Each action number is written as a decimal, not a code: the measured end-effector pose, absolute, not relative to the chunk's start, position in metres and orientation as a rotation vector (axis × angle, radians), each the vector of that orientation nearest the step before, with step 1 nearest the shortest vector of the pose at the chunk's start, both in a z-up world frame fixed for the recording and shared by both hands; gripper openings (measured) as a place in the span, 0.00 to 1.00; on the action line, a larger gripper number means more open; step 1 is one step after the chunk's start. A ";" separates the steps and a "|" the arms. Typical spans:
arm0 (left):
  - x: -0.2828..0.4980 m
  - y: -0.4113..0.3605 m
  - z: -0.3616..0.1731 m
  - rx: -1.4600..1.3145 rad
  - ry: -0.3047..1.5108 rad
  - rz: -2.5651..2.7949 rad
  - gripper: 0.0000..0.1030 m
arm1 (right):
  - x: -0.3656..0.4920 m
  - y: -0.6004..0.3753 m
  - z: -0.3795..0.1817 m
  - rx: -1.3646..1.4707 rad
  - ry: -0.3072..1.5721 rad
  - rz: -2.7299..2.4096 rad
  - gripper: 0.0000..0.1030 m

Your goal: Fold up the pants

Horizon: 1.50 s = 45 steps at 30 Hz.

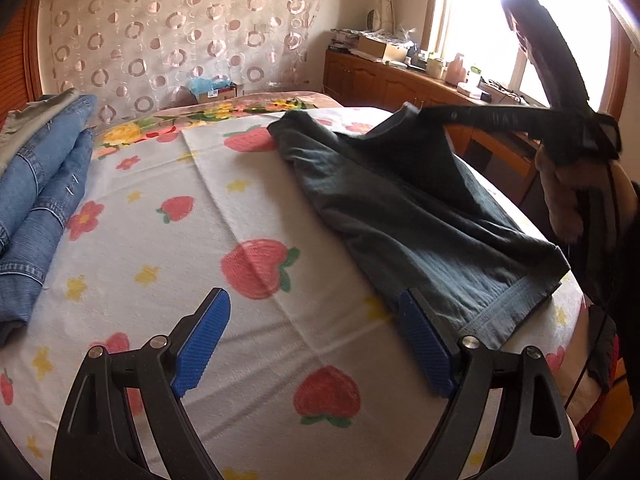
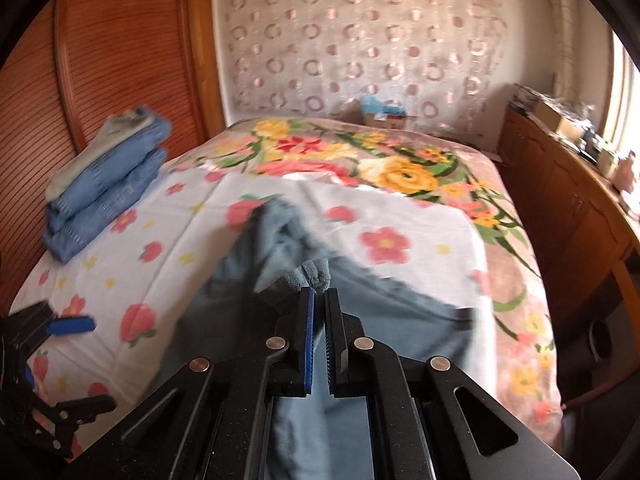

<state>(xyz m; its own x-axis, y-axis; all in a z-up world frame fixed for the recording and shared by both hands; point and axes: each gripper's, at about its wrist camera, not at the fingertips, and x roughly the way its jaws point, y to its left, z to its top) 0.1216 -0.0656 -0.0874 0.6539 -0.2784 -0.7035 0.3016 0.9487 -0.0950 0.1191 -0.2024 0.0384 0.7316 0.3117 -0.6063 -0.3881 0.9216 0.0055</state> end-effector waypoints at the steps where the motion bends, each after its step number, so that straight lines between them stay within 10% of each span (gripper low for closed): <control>1: 0.121 -0.066 -0.088 0.031 0.794 -0.330 0.85 | 0.122 -0.211 0.039 -0.116 0.641 0.367 0.04; 16: 0.121 -0.071 -0.089 0.040 0.800 -0.332 0.85 | 0.149 -0.247 0.014 -0.039 0.717 0.186 0.04; 26: 0.126 -0.076 -0.095 0.057 0.823 -0.337 0.85 | 0.147 -0.252 0.017 0.017 0.727 0.196 0.25; 33: 0.128 -0.076 -0.098 0.050 0.843 -0.339 0.85 | 0.177 -0.256 0.014 -0.007 0.780 0.199 0.25; 35: 0.129 -0.076 -0.099 0.050 0.847 -0.340 0.85 | 0.179 -0.255 0.014 -0.030 0.784 0.196 0.04; 45: 0.128 -0.075 -0.101 0.047 0.862 -0.343 0.85 | 0.165 -0.273 0.028 -0.058 0.742 0.133 0.10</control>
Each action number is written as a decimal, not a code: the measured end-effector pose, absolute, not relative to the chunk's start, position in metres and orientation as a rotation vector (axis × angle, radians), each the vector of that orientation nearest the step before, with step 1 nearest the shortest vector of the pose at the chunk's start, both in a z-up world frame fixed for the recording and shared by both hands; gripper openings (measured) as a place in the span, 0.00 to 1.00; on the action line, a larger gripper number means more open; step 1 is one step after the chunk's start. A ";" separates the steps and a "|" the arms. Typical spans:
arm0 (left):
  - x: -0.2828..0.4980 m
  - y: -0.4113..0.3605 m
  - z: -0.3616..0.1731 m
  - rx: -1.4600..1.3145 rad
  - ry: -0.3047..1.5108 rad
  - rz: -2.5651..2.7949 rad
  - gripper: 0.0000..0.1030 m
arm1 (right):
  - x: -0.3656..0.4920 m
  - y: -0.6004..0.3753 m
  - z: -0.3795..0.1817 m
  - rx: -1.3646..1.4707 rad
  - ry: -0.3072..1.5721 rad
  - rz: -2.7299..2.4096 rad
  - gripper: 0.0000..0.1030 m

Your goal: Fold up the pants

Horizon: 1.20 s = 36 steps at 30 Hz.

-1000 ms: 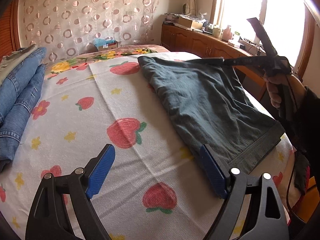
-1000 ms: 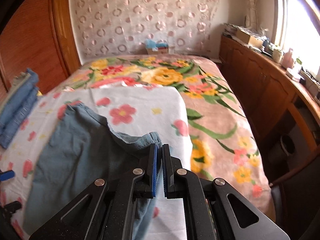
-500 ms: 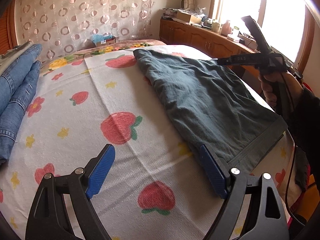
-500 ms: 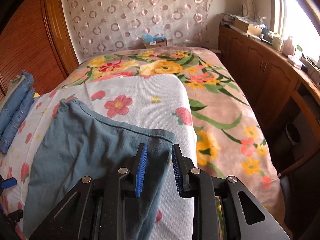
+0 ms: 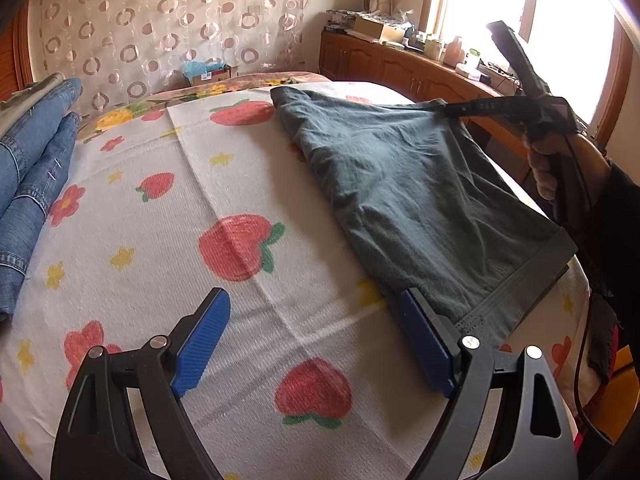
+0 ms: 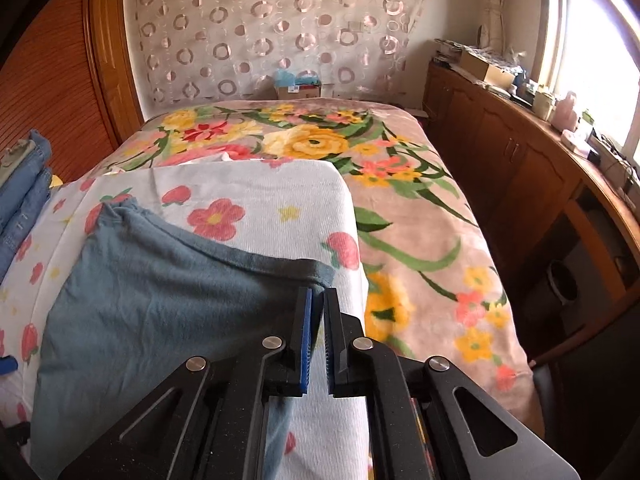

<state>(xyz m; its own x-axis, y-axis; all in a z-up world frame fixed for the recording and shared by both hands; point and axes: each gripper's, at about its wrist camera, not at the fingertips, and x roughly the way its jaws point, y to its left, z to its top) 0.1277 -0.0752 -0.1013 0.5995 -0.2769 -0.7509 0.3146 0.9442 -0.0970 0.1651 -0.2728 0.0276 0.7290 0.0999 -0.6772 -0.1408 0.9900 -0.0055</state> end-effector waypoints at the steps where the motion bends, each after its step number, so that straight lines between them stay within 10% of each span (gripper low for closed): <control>1: 0.128 -0.075 -0.102 0.048 0.862 -0.344 0.85 | 0.158 -0.275 0.029 -0.062 0.742 0.125 0.14; 25: 0.125 -0.076 -0.101 0.047 0.859 -0.338 0.85 | -0.045 -0.291 0.010 -0.009 0.726 0.252 0.27; 28: 0.122 -0.076 -0.098 0.049 0.851 -0.330 0.85 | -0.052 -0.296 0.010 0.021 0.723 0.281 0.12; 36: 0.103 -0.089 -0.080 0.060 0.798 -0.388 0.85 | -0.076 -0.300 0.017 0.043 0.720 0.287 0.10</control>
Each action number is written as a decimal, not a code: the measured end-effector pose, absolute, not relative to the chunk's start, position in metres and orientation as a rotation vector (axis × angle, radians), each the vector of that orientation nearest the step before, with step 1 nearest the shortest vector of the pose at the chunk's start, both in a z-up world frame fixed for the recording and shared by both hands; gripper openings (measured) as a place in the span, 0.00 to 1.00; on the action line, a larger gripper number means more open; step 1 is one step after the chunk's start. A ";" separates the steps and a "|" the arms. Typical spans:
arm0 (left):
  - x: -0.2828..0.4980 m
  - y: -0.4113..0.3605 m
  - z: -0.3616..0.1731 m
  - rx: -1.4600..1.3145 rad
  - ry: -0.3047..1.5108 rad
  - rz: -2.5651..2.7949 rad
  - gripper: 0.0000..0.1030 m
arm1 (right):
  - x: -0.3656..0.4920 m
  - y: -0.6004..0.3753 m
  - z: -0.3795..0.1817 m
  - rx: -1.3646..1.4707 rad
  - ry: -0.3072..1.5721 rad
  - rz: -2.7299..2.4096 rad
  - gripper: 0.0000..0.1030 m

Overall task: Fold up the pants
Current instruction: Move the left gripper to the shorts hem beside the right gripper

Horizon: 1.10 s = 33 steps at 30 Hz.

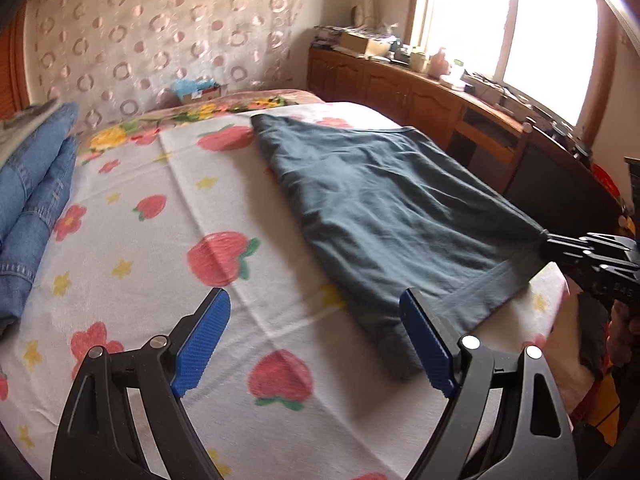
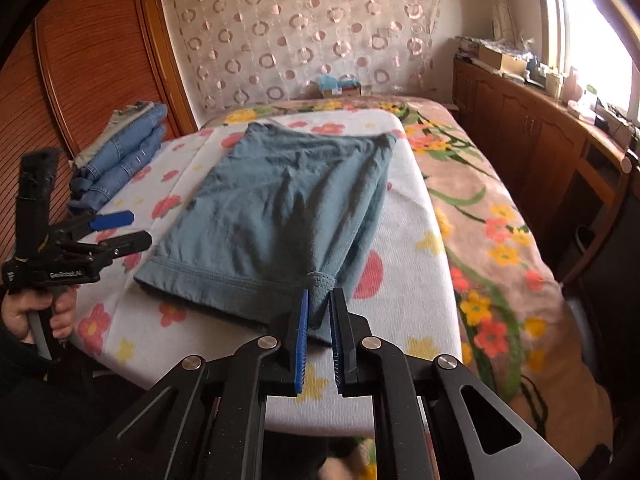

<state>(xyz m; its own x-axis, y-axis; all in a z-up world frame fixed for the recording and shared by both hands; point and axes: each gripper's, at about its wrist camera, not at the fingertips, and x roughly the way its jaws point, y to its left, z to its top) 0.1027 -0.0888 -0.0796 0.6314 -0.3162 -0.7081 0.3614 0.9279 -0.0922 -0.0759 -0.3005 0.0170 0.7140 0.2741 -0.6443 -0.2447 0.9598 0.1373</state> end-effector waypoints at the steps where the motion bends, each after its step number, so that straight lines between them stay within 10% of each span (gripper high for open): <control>1: 0.102 -0.091 -0.080 0.066 0.800 -0.393 0.85 | -0.076 -0.302 0.013 0.046 0.735 0.288 0.10; 15: 0.107 -0.096 -0.095 0.105 0.860 -0.389 0.85 | -0.059 -0.293 0.012 0.090 0.742 0.240 0.32; 33: 0.109 -0.096 -0.097 0.099 0.868 -0.394 0.85 | -0.053 -0.288 -0.005 0.098 0.753 0.266 0.29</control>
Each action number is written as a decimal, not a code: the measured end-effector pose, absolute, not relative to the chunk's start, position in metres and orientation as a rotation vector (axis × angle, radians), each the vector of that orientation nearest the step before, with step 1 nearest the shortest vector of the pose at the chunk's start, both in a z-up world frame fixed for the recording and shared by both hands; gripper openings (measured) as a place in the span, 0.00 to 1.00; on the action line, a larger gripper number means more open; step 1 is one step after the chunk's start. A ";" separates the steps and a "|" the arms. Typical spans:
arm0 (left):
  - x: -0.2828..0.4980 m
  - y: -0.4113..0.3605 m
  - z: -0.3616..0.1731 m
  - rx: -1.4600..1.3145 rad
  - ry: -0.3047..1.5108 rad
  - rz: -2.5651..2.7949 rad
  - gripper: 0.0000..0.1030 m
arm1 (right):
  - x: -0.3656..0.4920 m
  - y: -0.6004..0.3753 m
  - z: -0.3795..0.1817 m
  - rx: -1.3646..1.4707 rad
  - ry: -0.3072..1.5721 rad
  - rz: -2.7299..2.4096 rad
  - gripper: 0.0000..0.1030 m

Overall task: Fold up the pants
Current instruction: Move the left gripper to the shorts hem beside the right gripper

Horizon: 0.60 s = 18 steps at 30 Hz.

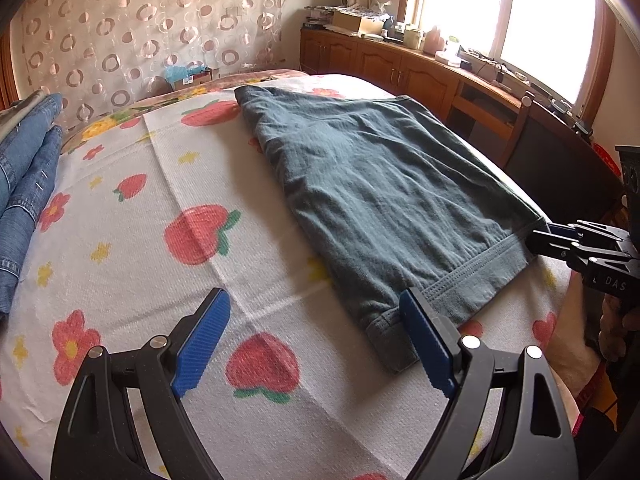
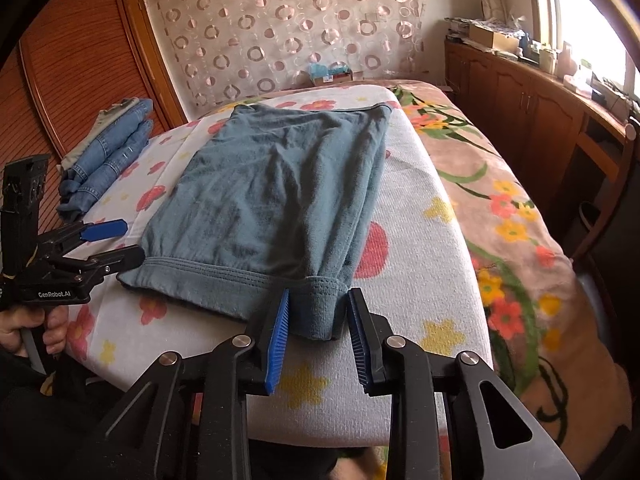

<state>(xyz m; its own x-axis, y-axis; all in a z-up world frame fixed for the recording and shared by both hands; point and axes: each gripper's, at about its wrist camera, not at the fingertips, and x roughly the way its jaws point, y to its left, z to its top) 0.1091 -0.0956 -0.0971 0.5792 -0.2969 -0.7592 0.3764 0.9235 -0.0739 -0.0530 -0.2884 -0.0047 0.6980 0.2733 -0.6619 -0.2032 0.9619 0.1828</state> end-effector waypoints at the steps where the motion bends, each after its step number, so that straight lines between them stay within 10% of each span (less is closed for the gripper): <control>1: 0.109 -0.095 -0.097 0.098 0.868 -0.394 0.85 | -0.053 -0.289 -0.005 0.096 0.750 0.267 0.28; 18: 0.103 -0.112 -0.093 0.077 0.879 -0.503 0.53 | -0.053 -0.288 -0.007 0.091 0.738 0.272 0.27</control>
<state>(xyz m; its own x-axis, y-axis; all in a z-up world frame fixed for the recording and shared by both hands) 0.1034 -0.1123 -0.0934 0.5300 -0.3900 -0.7530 0.4521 0.8812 -0.1382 -0.0532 -0.2880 -0.0069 0.7061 0.2766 -0.6518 -0.2131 0.9609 0.1770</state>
